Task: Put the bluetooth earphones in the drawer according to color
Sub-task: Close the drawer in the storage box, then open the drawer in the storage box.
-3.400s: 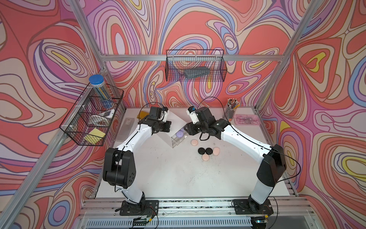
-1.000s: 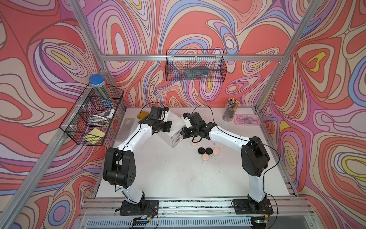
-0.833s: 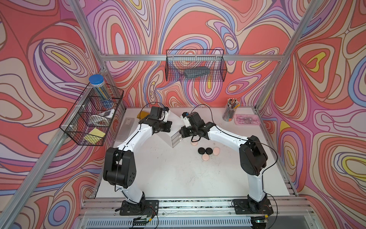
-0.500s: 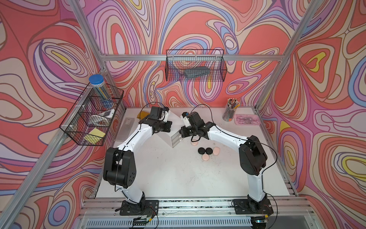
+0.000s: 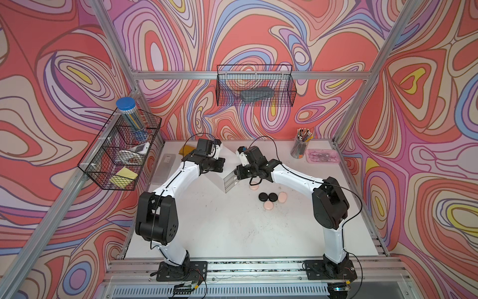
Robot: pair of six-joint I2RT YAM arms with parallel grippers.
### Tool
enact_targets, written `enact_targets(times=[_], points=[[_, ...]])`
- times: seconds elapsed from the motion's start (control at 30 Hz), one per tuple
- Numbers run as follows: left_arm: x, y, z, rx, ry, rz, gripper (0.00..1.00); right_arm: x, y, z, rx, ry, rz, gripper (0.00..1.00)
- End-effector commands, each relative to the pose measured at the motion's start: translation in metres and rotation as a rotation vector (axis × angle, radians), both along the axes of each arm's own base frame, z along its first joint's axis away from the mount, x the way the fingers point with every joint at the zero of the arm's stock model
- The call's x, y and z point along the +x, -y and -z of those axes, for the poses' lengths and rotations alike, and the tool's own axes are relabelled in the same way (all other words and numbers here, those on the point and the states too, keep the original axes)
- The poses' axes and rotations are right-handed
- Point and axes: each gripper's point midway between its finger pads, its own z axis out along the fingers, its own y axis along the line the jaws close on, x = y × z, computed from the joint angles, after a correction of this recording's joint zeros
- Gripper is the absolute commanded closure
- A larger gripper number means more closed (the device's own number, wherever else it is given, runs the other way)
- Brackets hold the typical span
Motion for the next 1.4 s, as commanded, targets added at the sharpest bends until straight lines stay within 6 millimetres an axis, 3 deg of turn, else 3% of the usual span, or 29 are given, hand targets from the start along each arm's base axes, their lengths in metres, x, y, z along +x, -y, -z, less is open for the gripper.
enact_targets(times=[0.0,0.17,0.23,0.33,0.4,0.6,0.73,0.87,1.07,1.37], points=[[-0.028,-0.006,0.043,0.071,-0.177,0.006,1.0,-0.004,0.015,-0.029,-0.002,0.08,0.039,1.0],[-0.028,-0.007,0.041,0.075,-0.171,0.005,1.0,-0.016,0.037,-0.042,0.019,0.094,0.104,0.97],[-0.028,-0.007,0.042,0.075,-0.173,0.007,1.0,-0.021,0.041,-0.036,0.03,0.082,0.114,0.85],[-0.029,-0.005,0.042,0.076,-0.173,0.01,1.0,-0.026,0.048,-0.039,0.075,0.075,0.141,0.49],[-0.029,-0.005,0.042,0.077,-0.174,0.012,1.0,-0.027,0.05,-0.036,0.114,0.05,0.158,0.32],[-0.029,-0.005,0.039,0.083,-0.163,0.007,1.0,-0.033,0.051,-0.016,0.266,-0.064,0.189,0.13],[-0.028,-0.005,0.039,0.083,-0.163,0.009,1.0,-0.032,0.055,-0.005,0.416,-0.135,0.229,0.14],[-0.029,-0.004,0.041,0.08,-0.171,0.012,1.0,-0.029,0.057,0.003,0.533,-0.188,0.256,0.23],[-0.029,-0.004,0.041,0.079,-0.172,0.011,1.0,-0.02,0.042,0.022,0.601,-0.249,0.249,0.39],[-0.029,-0.003,0.04,0.078,-0.174,0.014,1.0,-0.002,0.03,0.036,0.769,-0.32,0.289,0.47]])
